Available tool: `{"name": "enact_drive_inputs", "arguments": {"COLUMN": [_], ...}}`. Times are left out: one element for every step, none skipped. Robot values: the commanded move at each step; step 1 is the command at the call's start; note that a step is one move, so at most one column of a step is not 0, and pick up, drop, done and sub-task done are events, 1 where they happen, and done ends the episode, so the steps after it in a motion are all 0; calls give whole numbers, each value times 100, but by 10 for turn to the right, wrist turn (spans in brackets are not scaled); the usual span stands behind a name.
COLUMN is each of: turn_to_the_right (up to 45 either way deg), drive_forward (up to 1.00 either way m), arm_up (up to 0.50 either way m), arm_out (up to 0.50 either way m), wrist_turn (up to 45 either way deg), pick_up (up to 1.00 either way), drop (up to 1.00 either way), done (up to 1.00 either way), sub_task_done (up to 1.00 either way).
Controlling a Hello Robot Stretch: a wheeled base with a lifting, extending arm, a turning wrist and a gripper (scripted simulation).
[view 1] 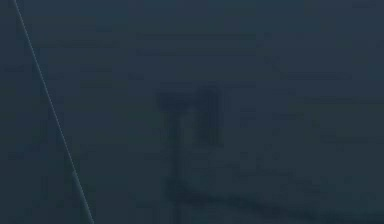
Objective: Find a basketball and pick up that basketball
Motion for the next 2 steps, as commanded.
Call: {"name": "enact_drive_inputs", "arguments": {"turn_to_the_right": [0, 0], "drive_forward": [0, 0], "arm_up": [10, 0], "arm_out": [0, 0], "wrist_turn": [0, 0], "pick_up": [0, 0], "drop": [0, 0], "done": [0, 100], "sub_task_done": [0, 0]}}
